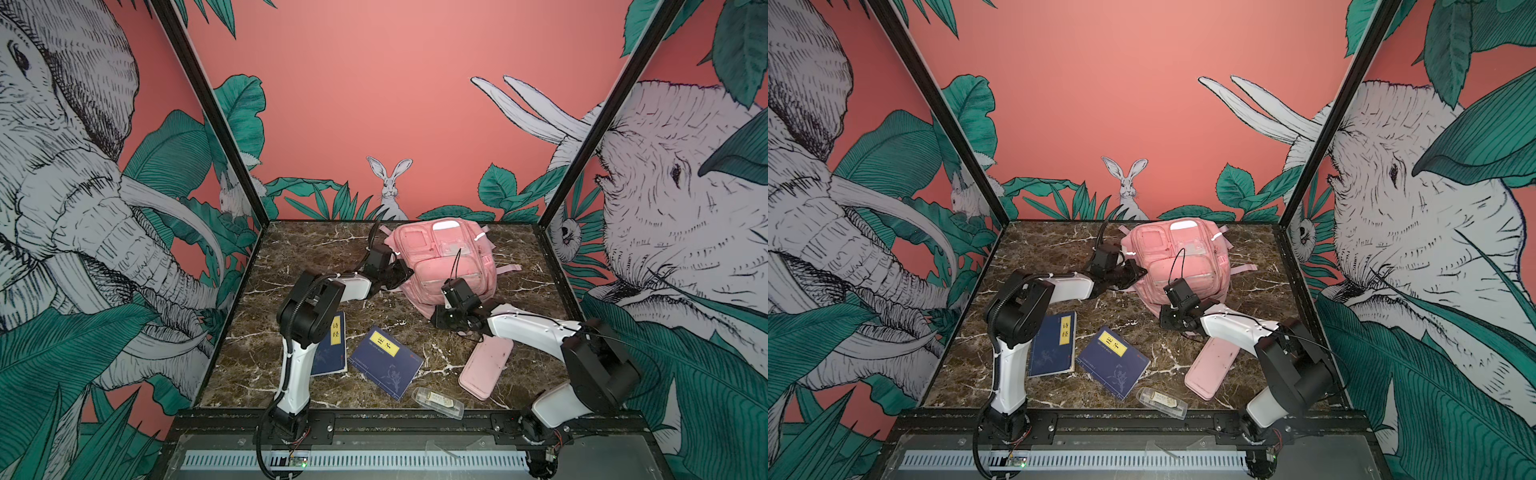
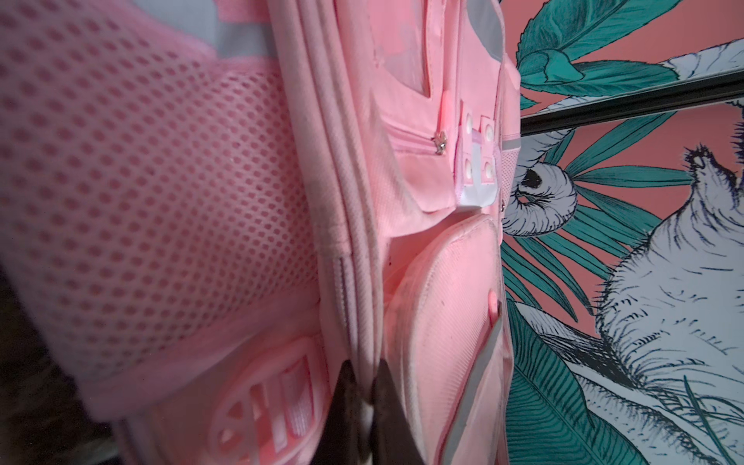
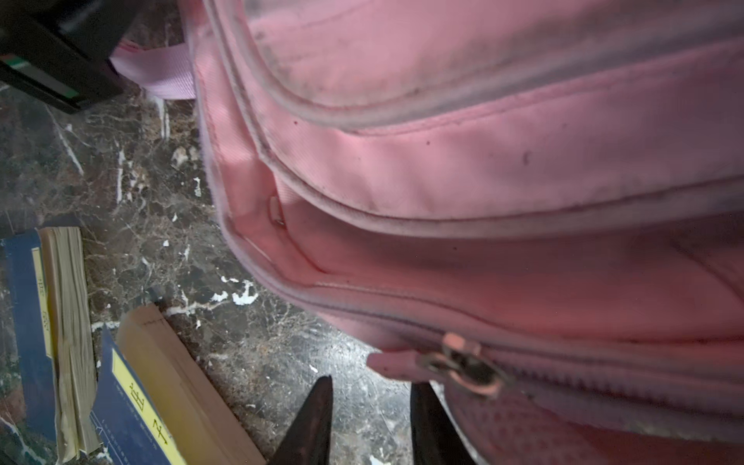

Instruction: Pack the student bag

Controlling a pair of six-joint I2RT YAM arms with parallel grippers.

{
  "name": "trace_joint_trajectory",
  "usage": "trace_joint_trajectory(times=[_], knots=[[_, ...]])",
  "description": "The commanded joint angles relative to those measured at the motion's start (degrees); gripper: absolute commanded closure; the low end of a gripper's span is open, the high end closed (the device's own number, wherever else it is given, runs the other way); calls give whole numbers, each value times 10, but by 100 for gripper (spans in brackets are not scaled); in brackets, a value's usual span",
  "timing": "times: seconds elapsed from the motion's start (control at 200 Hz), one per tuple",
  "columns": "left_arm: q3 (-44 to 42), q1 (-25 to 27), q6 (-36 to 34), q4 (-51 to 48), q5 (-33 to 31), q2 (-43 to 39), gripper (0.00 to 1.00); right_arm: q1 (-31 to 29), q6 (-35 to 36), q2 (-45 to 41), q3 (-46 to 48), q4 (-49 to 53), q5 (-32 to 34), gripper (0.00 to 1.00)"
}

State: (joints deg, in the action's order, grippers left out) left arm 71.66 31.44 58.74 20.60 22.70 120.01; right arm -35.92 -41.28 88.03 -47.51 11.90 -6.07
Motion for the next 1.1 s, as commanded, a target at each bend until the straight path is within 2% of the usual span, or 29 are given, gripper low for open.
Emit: trace_joint_trajectory(times=[0.0, 0.21, 0.385, 0.49, 0.67, 0.83, 1.09], knots=[[-24, 5, -8, 27, 4, -35, 100, 41, 27, 10, -2, 8, 24, 67], [-103, -3, -14, 39, -2, -70, 100, 98, 97, 32, -48, 37, 36, 66], [-147, -3, -15, 43, 1, -93, 100, 124, 145, 96, -110, 52, 16, 65], [-152, -3, -19, 40, 1, -99, 100, 124, 174, 115, -146, 77, 1, 65], [-132, -3, -29, 24, 7, -95, 100, 123, 217, 116, -158, 91, 14, 65], [-115, -3, -24, 24, 12, -82, 100, 107, 252, 136, -182, 112, 58, 68], [-102, -3, -21, 21, 10, -76, 100, 47, 284, 161, -208, 138, 184, 75]])
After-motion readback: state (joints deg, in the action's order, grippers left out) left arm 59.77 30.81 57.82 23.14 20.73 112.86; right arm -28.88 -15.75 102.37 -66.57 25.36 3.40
